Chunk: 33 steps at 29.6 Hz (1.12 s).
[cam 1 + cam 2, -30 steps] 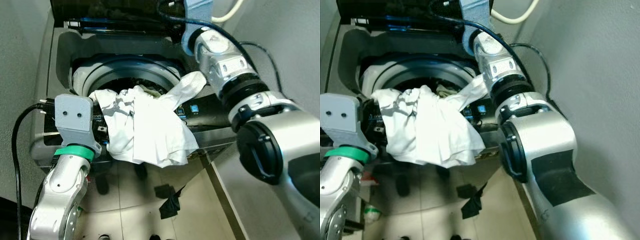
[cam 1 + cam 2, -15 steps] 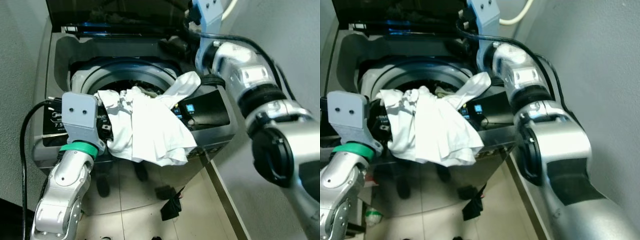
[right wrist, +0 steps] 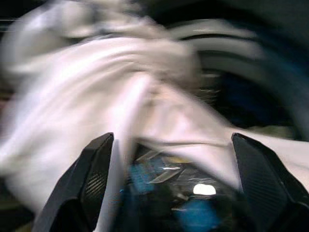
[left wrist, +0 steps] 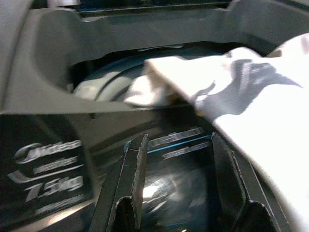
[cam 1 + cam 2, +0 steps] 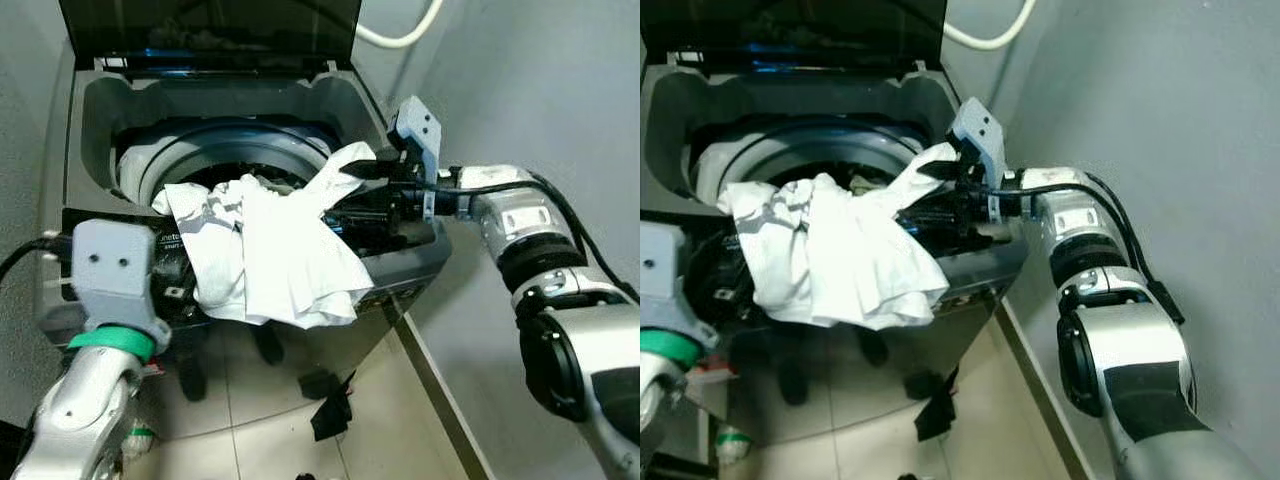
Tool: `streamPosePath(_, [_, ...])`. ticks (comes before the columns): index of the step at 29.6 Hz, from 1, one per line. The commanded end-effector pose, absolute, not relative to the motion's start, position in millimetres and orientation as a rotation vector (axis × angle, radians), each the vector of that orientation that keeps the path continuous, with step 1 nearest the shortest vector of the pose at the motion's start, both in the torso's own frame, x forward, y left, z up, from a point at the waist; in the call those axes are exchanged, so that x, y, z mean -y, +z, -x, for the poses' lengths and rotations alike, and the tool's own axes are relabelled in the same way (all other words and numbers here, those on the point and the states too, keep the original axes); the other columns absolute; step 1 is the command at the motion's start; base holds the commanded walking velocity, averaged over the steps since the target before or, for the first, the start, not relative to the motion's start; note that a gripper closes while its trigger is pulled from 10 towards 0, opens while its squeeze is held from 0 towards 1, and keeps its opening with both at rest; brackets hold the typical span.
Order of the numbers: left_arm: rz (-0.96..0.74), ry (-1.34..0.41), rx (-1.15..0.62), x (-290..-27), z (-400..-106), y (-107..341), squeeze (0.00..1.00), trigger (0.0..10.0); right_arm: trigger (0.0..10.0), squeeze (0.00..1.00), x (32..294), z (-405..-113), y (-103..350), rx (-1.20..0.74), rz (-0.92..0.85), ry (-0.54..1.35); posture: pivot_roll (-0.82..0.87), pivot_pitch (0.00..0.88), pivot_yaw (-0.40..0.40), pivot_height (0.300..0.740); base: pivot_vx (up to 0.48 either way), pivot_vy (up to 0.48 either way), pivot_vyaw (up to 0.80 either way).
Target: Clothes washing
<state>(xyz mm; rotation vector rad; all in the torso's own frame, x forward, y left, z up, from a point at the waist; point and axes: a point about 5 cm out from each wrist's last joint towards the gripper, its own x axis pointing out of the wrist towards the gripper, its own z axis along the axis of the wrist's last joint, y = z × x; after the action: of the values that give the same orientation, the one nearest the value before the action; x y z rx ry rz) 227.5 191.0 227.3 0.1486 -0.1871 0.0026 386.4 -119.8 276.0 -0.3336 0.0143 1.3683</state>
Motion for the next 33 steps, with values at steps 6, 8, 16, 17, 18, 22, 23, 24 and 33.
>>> streamPosePath(6, [-0.155,0.034,0.144,-197.6,-226.9,221.5,0.0,10.0,10.0,1.0,107.1,-375.7,245.0,-0.114,0.33,1.514,0.15,0.115,-0.138,0.74,0.0,0.0,0.0])
streamPosePath(8, [-0.155,0.034,0.144,-197.6,-226.9,221.5,0.0,10.0,10.0,1.0,107.1,-375.7,245.0,-0.114,0.33,1.514,0.15,0.115,-0.138,0.74,0.0,0.0,0.0])
streamPosePath(16, [-0.16,0.016,0.138,-196.4,-224.2,223.1,0.0,10.0,10.0,0.0,78.4,-370.2,232.8,-0.065,0.361,1.531,0.16,0.114,-0.151,0.74,0.0,0.0,0.0])
streamPosePath(17, [-0.165,0.013,0.135,-196.4,-223.4,223.3,0.0,10.0,10.0,0.0,69.0,-372.5,231.1,-0.009,0.416,1.462,0.16,0.115,-0.154,0.74,0.0,0.0,0.0])
streamPosePath(18, [-0.165,0.013,0.135,-196.4,-223.4,223.3,0.0,10.0,10.0,0.0,69.0,-372.5,231.1,-0.009,0.416,1.462,0.16,0.115,-0.154,0.74,0.0,0.0,0.0])
streamPosePath(22, [-0.168,0.013,0.13,-197.2,-221.4,223.4,0.0,10.0,4.8,0.0,54.4,-373.1,237.2,0.101,0.397,1.374,0.16,0.118,-0.159,0.74,0.0,0.0,0.0])
streamPosePath(23, [-0.167,0.013,0.13,-197.2,-221.4,223.4,0.0,10.0,0.4,0.0,53.5,-373.5,240.1,0.115,0.365,1.368,0.16,0.119,-0.159,0.74,0.0,0.0,0.0])
streamPosePath(24, [-0.167,0.013,0.13,-197.2,-221.4,223.4,0.0,10.0,0.4,0.0,53.5,-373.5,240.1,0.115,0.365,1.368,0.16,0.119,-0.159,0.74,0.0,0.0,0.0])
streamPosePath(33, [-0.167,0.015,0.129,-197.2,-221.7,223.6,0.0,10.0,0.0,0.0,51.5,-375.5,248.6,0.152,0.282,1.332,0.16,0.116,-0.164,0.74,0.0,0.0,0.0])
